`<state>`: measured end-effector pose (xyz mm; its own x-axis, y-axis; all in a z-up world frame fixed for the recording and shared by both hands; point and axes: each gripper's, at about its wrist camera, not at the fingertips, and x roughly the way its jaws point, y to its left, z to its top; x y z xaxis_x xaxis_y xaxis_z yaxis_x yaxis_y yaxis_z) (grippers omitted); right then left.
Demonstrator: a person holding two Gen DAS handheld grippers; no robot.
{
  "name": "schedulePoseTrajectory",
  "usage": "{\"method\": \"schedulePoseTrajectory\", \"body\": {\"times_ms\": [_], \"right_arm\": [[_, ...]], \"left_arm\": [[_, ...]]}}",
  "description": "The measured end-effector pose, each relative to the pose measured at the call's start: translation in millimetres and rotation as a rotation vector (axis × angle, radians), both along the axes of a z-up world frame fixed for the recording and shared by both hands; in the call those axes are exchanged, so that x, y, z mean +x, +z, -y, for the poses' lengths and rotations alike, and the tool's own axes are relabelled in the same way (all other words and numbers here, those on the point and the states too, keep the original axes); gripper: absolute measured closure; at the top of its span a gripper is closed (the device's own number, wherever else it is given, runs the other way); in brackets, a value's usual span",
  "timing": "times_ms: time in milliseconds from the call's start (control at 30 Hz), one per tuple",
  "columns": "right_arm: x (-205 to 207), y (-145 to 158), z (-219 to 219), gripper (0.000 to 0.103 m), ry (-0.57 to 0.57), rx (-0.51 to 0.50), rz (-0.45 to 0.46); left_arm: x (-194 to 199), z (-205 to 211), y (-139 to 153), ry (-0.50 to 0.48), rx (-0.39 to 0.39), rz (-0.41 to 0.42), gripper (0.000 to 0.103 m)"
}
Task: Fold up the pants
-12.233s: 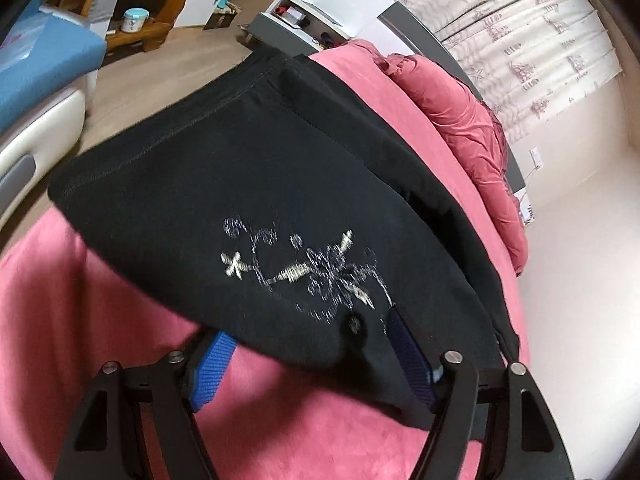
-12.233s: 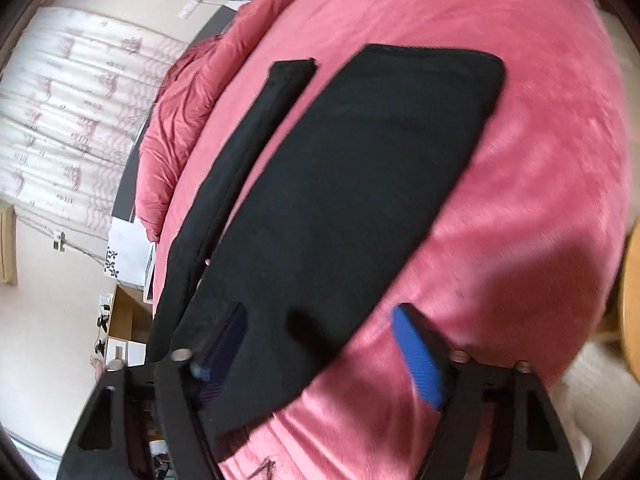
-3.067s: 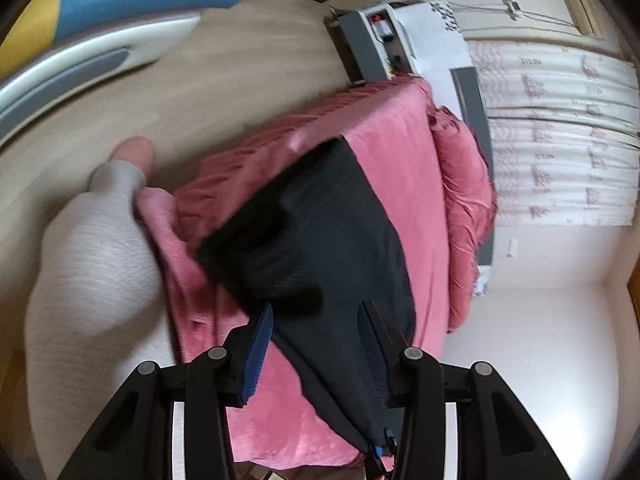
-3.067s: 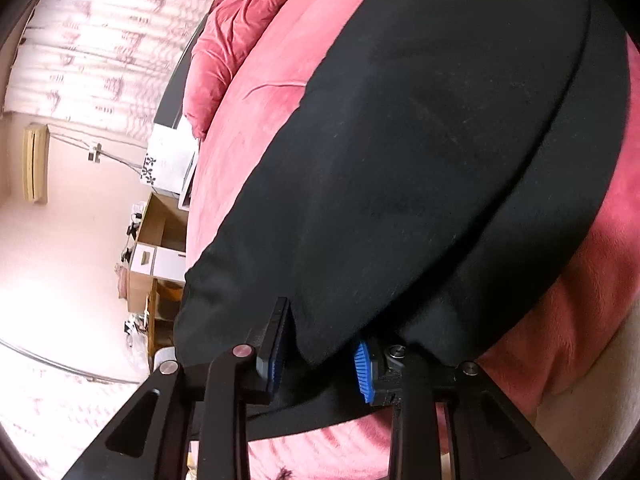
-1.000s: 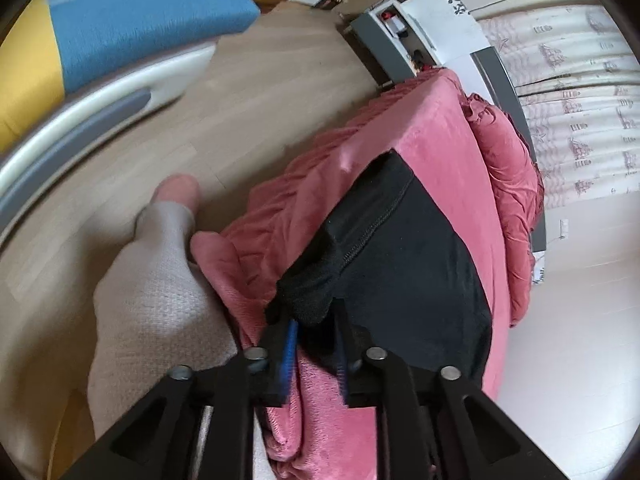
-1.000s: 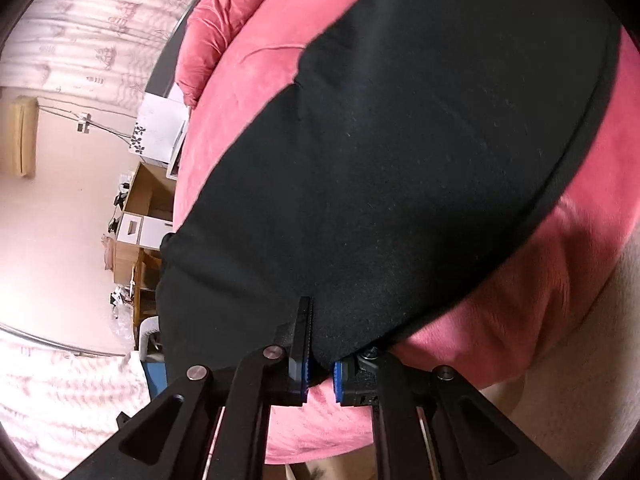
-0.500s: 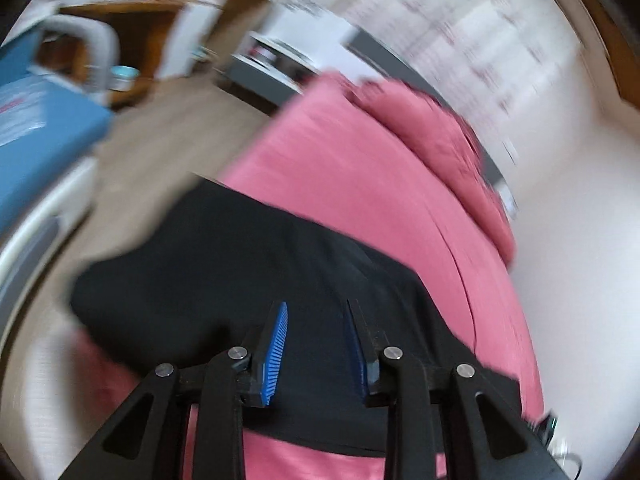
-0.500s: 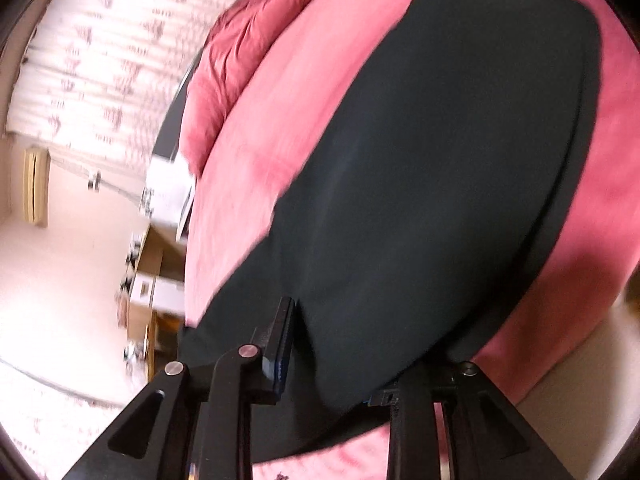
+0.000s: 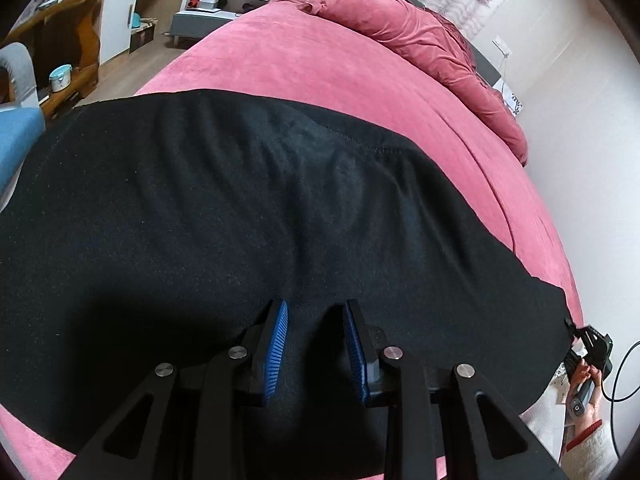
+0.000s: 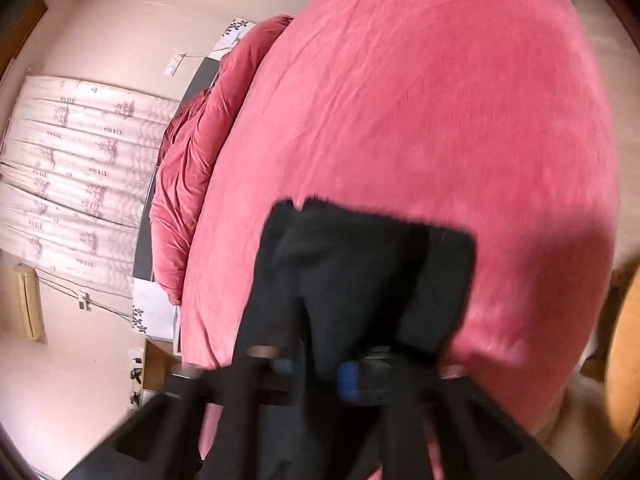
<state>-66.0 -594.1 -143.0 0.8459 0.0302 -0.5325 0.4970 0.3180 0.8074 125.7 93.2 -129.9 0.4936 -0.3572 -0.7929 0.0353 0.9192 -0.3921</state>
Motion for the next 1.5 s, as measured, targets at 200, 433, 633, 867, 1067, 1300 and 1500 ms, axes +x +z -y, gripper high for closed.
{"method": "schedulePoseTrajectory", "body": {"times_ms": [200, 433, 633, 867, 1067, 1300, 1500], "right_arm": [[-16.5, 16.4, -0.2, 0.096, 0.021, -0.178, -0.039], [-59.7, 2.4, 16.3, 0.060, -0.082, -0.094, 0.048], [-91.0, -9.5, 27.9, 0.050, -0.122, -0.088, 0.023], [-34.1, -18.0, 24.9, 0.057, -0.020, -0.087, 0.100], [-31.8, 19.1, 9.7, 0.085, -0.002, -0.146, 0.133], [-27.0, 5.1, 5.2, 0.085, -0.070, -0.148, -0.072], [-37.4, -14.2, 5.9, 0.084, -0.141, -0.068, -0.015]], "left_arm": [[2.8, 5.3, -0.5, 0.027, 0.018, 0.014, 0.074], [-6.7, 5.3, 0.2, 0.036, 0.013, 0.021, 0.073], [-27.3, 7.6, 2.0, -0.001, -0.049, 0.063, 0.070], [-26.7, 13.5, 5.2, 0.005, -0.046, 0.050, 0.070], [-13.1, 26.6, 6.0, -0.008, 0.007, 0.042, 0.070], [7.6, 44.4, 8.6, -0.022, 0.066, 0.014, 0.070], [31.2, 78.5, 36.6, -0.127, -0.014, 0.074, 0.070]]}}
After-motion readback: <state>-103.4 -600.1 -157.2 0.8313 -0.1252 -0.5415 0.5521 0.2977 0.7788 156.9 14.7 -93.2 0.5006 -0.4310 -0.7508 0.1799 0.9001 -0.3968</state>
